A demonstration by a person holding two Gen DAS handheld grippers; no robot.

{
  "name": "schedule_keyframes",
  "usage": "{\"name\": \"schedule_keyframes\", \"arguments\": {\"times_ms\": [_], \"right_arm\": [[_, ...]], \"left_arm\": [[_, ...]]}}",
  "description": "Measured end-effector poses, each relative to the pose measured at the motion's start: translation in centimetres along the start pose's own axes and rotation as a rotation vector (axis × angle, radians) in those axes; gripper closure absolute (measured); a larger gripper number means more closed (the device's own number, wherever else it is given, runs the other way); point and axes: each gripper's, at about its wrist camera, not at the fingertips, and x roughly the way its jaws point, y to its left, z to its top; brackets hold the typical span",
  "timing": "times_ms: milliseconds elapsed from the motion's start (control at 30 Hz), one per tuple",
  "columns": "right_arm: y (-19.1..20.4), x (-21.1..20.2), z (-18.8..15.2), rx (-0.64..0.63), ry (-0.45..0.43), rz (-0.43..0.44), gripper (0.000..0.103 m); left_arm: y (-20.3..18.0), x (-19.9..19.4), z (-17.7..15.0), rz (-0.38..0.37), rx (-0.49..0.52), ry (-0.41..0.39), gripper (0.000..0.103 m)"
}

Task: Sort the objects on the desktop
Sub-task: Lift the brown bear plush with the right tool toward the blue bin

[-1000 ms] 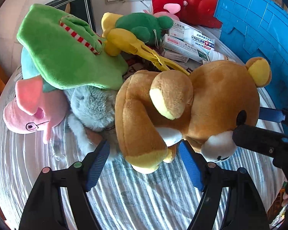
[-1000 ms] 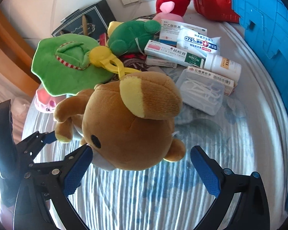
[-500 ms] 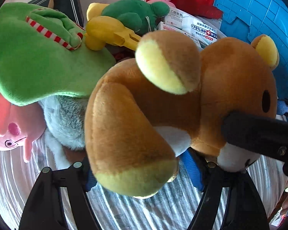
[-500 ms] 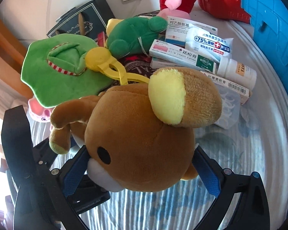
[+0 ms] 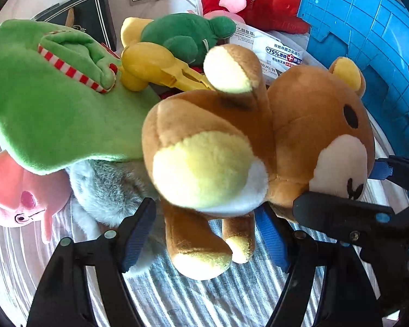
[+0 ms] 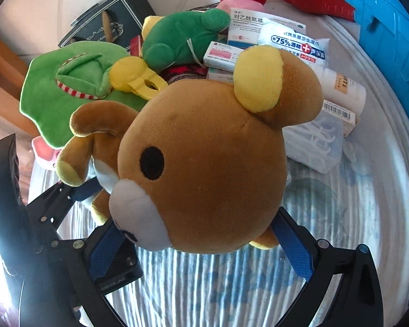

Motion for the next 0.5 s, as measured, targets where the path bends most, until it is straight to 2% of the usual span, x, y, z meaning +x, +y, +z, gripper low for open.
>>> {"name": "schedule_keyframes", "arguments": {"times_ms": [100,200,500], "right_arm": [[-0.4,-0.1,0.5,0.011,-0.015,0.008,0.000],[-0.9,0.7,1.1,0.019,0.008,-0.020,0.000],[-2.8,0.1,2.3,0.083,-0.012,0.045,0.000]], "left_arm": [[0.0,-0.2,0.6,0.000,0.001,-0.009,0.029],[-0.5,0.0,1.4,-0.006,0.014,-0.010,0.029],[-0.9,2.4,2.7,-0.041,0.059,0.018,0.029]]}}
